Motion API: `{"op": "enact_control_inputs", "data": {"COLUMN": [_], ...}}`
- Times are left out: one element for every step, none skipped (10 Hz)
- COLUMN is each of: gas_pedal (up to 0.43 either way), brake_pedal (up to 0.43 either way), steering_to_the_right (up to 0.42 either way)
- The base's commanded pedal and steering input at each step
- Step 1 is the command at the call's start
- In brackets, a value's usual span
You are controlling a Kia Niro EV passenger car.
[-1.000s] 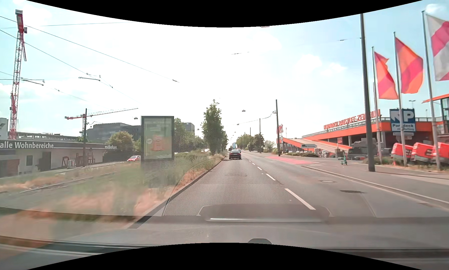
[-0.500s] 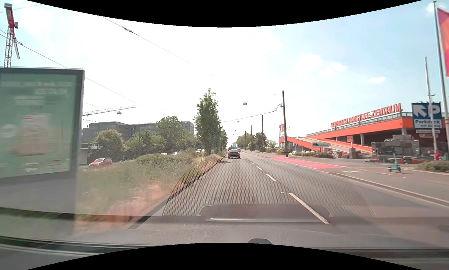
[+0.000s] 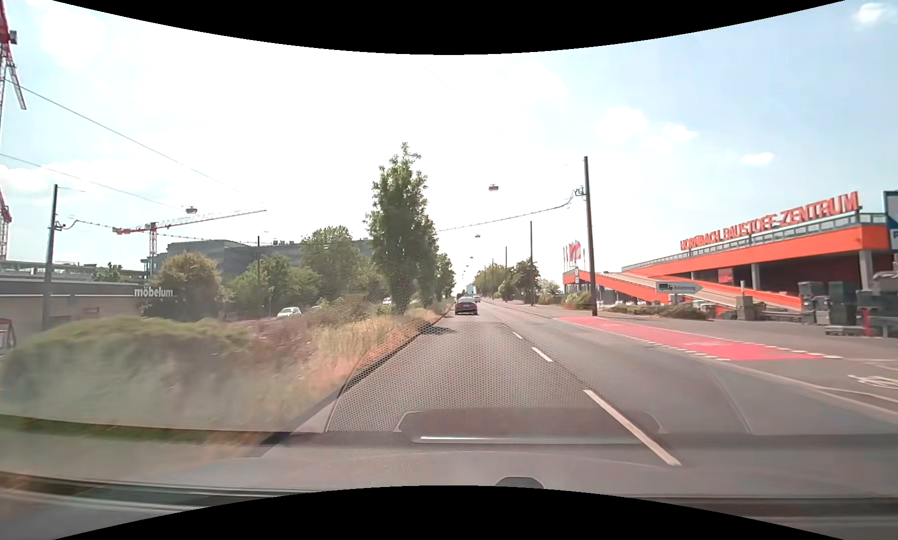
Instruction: Follow the waypoints while adhering to traffic rules and regulations
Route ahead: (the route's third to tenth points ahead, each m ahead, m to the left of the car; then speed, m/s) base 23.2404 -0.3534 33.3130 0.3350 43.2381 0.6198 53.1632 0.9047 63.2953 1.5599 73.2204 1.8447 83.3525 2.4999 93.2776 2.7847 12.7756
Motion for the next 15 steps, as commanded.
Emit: {"op": "enact_control_inputs", "data": {"gas_pedal": [0.13, 0.13, 0.13, 0.13, 0.13, 0.13, 0.13, 0.13, 0.13, 0.13, 0.13, 0.13, 0.13, 0.13, 0.13], "brake_pedal": [0.0, 0.0, 0.0, 0.0, 0.0, 0.0, 0.0, 0.0, 0.0, 0.0, 0.0, 0.0, 0.0, 0.0, 0.0], "steering_to_the_right": [-0.008, -0.008, -0.008, -0.008, -0.008, -0.008, -0.009, -0.012, -0.014, -0.015, -0.015, -0.015, -0.015, -0.014, -0.013]}}
